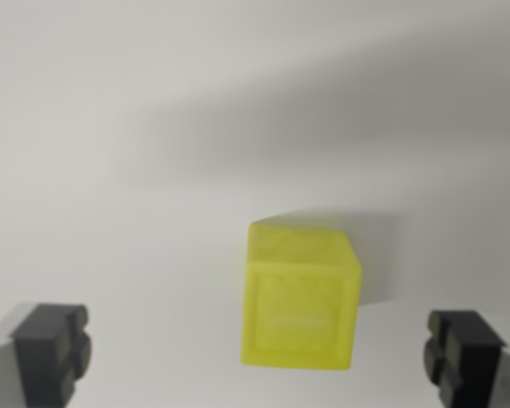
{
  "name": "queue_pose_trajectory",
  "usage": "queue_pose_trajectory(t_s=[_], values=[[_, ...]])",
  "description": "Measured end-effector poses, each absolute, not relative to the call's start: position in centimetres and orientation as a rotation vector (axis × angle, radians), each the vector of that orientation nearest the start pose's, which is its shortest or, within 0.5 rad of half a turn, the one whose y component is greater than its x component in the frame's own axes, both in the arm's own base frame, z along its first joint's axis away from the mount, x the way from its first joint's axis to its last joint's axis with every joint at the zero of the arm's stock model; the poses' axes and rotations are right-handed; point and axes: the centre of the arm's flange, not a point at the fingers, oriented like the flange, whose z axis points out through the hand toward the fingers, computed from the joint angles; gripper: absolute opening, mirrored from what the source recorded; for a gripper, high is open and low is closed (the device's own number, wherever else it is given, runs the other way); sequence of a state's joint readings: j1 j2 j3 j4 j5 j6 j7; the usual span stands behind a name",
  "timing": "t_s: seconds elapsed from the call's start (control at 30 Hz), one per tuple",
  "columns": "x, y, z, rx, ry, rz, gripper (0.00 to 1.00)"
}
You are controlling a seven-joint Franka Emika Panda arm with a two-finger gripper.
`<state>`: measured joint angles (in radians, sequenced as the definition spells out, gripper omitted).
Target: Pick yellow cube
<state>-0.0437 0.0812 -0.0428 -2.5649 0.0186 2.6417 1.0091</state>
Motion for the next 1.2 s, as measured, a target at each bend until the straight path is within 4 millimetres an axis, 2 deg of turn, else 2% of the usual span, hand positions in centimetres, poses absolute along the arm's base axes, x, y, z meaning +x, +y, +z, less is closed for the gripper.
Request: queue_pose_trajectory(t_s=[1.2], values=[[40.6, -4.0, 17.5, -2.623, 1.729, 0.002, 1.0]])
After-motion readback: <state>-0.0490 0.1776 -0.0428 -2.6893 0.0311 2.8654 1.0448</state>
